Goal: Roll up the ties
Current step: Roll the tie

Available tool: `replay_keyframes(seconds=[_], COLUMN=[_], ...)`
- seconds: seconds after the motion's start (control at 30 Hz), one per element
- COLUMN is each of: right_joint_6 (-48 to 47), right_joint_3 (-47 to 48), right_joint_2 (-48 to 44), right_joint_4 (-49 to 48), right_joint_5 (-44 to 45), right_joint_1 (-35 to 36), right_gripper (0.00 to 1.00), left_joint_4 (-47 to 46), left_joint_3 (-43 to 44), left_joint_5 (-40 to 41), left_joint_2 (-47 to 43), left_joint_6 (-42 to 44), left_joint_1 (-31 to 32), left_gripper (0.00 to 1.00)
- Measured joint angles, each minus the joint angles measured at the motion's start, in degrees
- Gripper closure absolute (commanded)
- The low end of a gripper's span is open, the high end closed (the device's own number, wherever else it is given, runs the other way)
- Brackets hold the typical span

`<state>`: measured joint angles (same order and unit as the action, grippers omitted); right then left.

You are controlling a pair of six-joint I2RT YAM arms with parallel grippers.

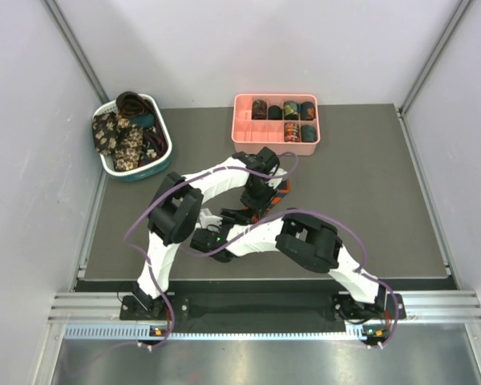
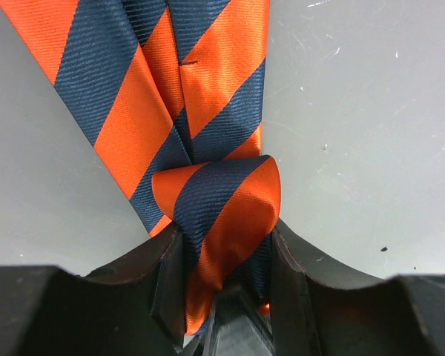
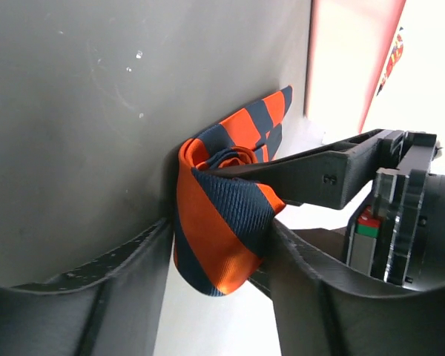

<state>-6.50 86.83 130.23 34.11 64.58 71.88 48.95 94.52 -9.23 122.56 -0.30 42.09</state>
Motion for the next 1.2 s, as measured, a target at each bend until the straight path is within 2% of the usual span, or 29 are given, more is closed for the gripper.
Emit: replay_keyframes(seconds=[0.13, 0.17, 0.27, 0.33, 0.4, 0.67, 0.7, 0.77, 0.9, 1.0, 1.2], right_joint_6=[0.4, 0.6, 0.8, 0.7, 0.6, 0.1, 0.0, -0.2, -0.7, -1.2, -2.4], right_joint_3=[0.3, 0.3, 0.3, 0.2, -0.6, -3.0, -3.3, -3.6, -4.1, -5.4, -9.7], right_joint_2=[0.6, 0.6, 0.6, 0.5, 0.0, -2.1, -2.2, -2.5, -2.9, -3.9, -8.7], right_joint_4=[0.3, 0.3, 0.2, -0.2, -0.8, -3.7, -4.1, -4.5, -5.3, -6.7, -10.8], right_joint_5=[0.1, 0.1, -0.1, -0.2, -0.7, -2.4, -2.4, -2.6, -3.1, -3.9, -9.0], right_joint_1=[-0.5, -0.6, -0.7, -0.7, -0.8, -1.0, -1.0, -1.0, -1.1, -1.2, -2.3], right_gripper=[0.62, 0.71, 0.80, 0.83, 0.87, 0.91, 0.91, 0.92, 0.92, 0.93, 0.93], left_joint_4=[1.1, 1.3, 1.4, 1.4, 1.3, 3.0, 3.5, 5.4, 5.7, 1.9, -15.2], left_joint_3=[1.1, 1.3, 1.4, 1.4, 1.4, 2.3, 2.6, 3.1, 3.3, 1.4, -13.4], left_joint_5=[0.0, 0.1, 0.2, 0.2, 0.1, -0.6, -0.6, -0.6, -0.4, -0.4, -0.9], left_joint_2=[0.7, 0.7, 0.7, 0.7, 0.7, 0.5, 0.5, 0.5, -0.7, -5.3, -27.6], left_joint_6=[0.0, 0.1, 0.0, 0.0, 0.1, 0.3, 0.3, 0.4, -0.6, -2.4, -9.5], left_joint_1=[0.0, 0.0, 0.0, 0.1, 0.0, 0.4, 0.5, 0.5, -0.2, -2.1, -11.1], left_gripper=[0.67, 0.65, 0.60, 0.52, 0.50, 0.26, 0.21, 0.02, 0.01, 0.01, 0.01])
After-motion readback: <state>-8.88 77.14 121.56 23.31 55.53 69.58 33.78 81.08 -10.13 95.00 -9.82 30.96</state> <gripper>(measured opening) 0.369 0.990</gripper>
